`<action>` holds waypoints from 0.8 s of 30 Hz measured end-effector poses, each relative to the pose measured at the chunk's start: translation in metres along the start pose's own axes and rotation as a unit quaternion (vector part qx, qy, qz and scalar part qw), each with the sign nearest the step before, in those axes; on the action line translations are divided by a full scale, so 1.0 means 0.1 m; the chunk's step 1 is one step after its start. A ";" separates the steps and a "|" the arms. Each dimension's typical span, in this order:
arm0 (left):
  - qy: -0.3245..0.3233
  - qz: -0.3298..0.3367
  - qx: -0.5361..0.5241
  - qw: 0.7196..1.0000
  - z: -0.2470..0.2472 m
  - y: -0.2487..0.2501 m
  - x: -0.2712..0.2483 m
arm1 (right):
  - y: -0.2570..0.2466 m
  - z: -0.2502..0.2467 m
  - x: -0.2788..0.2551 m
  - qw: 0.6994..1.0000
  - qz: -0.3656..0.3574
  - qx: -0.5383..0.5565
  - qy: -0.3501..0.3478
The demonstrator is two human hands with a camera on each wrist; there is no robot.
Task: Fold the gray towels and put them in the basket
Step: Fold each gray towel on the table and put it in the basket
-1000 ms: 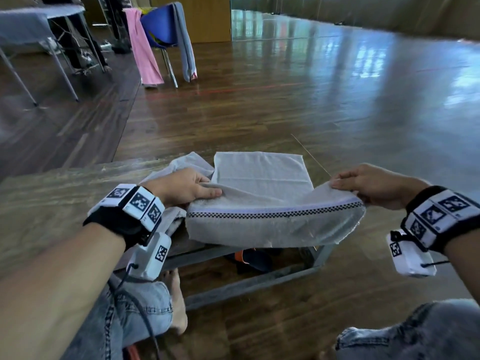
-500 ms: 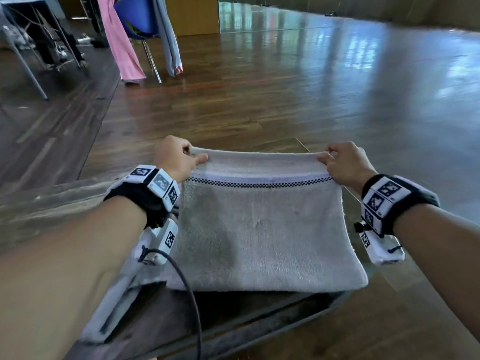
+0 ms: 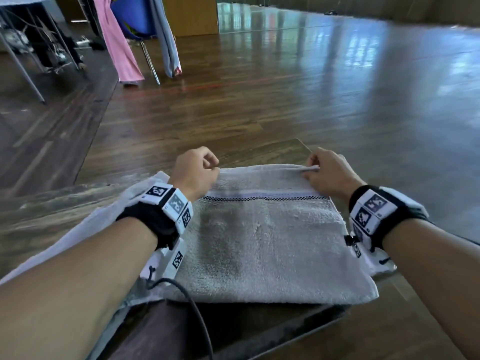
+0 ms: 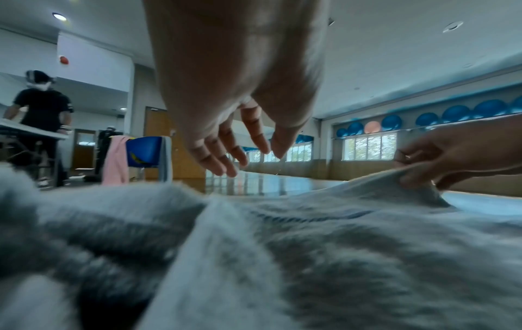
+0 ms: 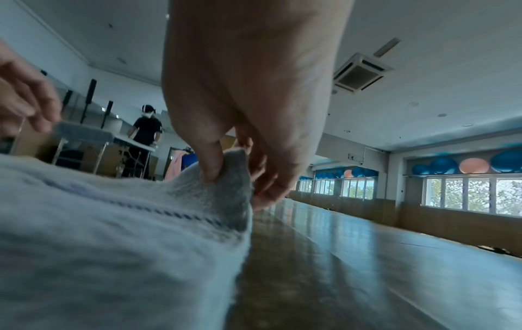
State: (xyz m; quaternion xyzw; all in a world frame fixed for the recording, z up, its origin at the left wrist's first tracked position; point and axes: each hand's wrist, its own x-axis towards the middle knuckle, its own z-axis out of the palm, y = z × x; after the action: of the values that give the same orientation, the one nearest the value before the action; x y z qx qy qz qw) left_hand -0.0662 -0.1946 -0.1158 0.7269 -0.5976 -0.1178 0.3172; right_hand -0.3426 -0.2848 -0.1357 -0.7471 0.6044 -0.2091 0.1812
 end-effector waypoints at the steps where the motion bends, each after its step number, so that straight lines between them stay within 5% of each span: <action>1: -0.006 0.026 -0.014 1.000 -0.03 0.09 -0.07 | -0.06 -0.03 -0.09 0.999 -0.017 0.035 0.024; 5: -0.048 0.143 -0.054 0.987 -0.20 0.51 -0.39 | -0.40 -0.17 -0.53 0.986 -0.089 0.125 0.068; 10: -0.051 0.208 -0.110 0.971 -0.35 0.82 -0.85 | -0.73 -0.33 -1.09 0.952 -0.115 0.279 0.056; 19: -0.014 0.184 -0.147 0.972 -0.49 0.98 -1.11 | -0.94 -0.52 -1.65 0.879 -0.099 0.463 -0.062; 24: 0.008 0.171 -0.162 0.972 -0.48 1.07 -1.07 | -0.89 -0.51 -1.58 0.860 -0.059 0.506 -0.028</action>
State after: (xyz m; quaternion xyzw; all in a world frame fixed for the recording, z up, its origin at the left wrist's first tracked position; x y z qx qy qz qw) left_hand -0.1524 -0.0876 -0.0362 0.5536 -0.6835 -0.1512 0.4510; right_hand -0.3247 -0.1129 -0.0608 -0.5924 0.3646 -0.4759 0.5381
